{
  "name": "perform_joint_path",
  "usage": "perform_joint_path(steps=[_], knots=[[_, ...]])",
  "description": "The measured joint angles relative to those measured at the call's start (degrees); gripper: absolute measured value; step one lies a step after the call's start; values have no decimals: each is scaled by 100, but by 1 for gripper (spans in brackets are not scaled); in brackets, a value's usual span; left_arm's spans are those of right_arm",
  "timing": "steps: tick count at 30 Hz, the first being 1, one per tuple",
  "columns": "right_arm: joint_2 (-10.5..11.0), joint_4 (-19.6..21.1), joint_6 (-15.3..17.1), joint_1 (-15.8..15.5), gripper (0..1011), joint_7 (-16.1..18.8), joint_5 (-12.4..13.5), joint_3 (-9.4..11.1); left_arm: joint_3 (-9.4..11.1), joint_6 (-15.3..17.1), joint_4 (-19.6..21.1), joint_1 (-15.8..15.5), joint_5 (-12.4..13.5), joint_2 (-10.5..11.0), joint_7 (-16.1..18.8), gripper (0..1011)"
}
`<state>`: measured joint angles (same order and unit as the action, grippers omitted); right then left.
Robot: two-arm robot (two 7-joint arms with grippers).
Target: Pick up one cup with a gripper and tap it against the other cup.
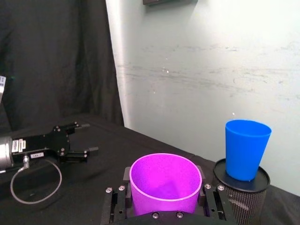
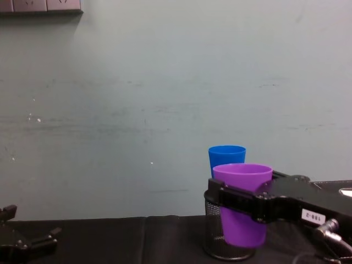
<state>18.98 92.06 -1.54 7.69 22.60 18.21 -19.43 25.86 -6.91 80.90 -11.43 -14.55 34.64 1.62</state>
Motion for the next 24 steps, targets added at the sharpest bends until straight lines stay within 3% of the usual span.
perform_joint_path(steps=[24], knots=[[15, 25, 28, 39, 751, -31, 11, -19, 0, 0, 0, 0, 0, 0, 0, 1000]])
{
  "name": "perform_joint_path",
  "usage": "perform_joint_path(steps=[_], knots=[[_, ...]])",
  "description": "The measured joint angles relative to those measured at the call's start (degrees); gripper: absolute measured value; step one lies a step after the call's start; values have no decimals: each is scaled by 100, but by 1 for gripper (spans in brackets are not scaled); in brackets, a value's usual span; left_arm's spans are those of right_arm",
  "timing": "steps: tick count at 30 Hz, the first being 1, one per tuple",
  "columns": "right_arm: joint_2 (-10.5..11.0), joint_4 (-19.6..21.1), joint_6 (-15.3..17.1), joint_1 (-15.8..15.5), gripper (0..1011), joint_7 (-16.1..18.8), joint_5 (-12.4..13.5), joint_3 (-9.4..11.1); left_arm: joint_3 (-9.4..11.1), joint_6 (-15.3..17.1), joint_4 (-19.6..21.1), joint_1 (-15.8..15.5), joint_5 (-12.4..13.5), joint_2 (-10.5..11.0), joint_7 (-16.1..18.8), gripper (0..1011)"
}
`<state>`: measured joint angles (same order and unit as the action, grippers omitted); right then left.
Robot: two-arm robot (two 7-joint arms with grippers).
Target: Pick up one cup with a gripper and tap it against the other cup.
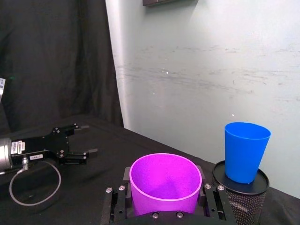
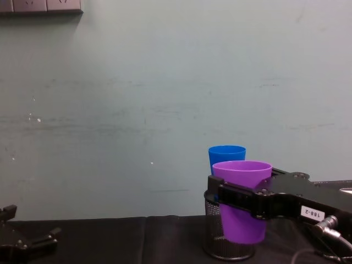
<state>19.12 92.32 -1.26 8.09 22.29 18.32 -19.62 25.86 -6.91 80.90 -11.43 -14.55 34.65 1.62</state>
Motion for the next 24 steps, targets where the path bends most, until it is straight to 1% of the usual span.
perform_joint_path(steps=[24], knots=[[-4, -6, -9, -3, 751, 4, -7, 3, 0, 0, 0, 0, 0, 0, 0, 1000]])
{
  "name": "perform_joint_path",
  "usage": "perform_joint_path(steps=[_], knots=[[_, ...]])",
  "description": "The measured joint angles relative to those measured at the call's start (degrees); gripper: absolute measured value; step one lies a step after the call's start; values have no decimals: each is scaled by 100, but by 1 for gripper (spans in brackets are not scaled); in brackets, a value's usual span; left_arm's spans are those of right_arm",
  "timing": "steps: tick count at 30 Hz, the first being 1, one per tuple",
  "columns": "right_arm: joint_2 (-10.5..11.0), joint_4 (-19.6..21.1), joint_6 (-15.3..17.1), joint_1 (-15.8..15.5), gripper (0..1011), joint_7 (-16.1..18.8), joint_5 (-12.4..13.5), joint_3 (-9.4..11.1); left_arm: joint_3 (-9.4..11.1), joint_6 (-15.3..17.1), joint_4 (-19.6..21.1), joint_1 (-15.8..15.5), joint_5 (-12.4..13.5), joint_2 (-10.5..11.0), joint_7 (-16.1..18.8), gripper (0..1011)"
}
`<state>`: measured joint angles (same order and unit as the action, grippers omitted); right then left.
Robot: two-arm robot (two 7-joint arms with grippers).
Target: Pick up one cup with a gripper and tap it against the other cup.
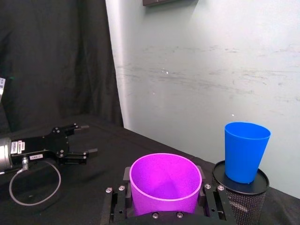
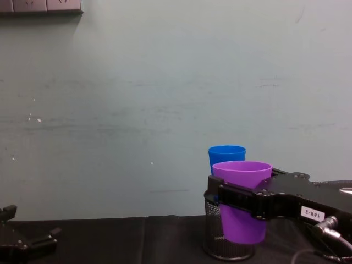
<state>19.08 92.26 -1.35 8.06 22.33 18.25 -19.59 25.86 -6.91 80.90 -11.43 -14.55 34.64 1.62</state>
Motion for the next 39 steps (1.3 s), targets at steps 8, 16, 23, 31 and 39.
perform_joint_path(steps=[8, 16, 23, 31, 39], knots=[[0, 0, 0, 0, 751, 0, 0, 0, 0, 0, 0, 0, 0, 0, 0, 1000], [0, 0, 0, 0, 751, 0, 1, 0, 0, 0, 0, 0, 0, 0, 0, 1000], [0, 0, 0, 0, 751, 0, 0, 0, 0, 0, 0, 0, 0, 0, 0, 1000], [0, 0, 1, 0, 751, 0, 1, 0, 0, 0, 0, 0, 0, 0, 0, 1000], [0, 1, 1, 0, 751, 0, 1, 0, 0, 0, 0, 0, 0, 0, 0, 1000]])
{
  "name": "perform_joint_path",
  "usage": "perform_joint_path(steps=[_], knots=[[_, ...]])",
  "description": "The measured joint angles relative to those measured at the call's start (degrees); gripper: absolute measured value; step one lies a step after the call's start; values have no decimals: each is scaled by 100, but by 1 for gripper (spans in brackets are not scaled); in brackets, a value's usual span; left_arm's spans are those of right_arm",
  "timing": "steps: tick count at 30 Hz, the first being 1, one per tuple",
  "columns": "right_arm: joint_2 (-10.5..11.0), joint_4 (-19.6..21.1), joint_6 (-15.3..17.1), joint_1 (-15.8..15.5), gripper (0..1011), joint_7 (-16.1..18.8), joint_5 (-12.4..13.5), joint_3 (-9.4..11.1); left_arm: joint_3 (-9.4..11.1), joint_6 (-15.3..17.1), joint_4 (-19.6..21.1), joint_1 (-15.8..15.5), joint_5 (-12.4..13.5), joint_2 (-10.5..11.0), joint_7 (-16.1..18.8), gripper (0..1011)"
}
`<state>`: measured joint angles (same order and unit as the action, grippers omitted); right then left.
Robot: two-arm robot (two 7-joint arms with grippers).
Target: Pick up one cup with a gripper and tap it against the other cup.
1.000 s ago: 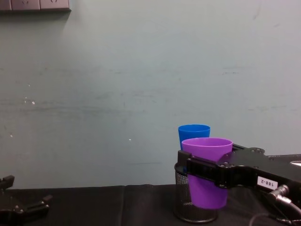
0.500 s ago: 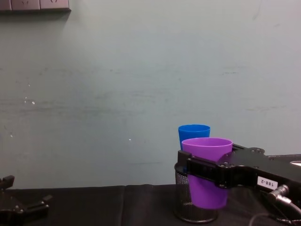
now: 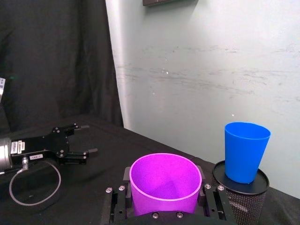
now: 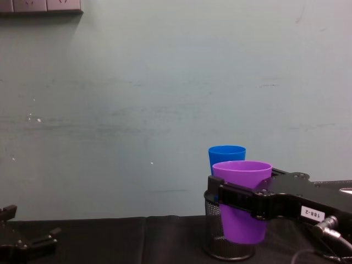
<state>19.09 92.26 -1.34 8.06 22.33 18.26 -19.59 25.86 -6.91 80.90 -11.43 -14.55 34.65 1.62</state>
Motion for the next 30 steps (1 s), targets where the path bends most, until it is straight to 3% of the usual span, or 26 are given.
perform_joint_path(steps=[30], knots=[[0, 0, 0, 0, 751, 0, 0, 0, 0, 0, 0, 0, 0, 0, 0, 1000]])
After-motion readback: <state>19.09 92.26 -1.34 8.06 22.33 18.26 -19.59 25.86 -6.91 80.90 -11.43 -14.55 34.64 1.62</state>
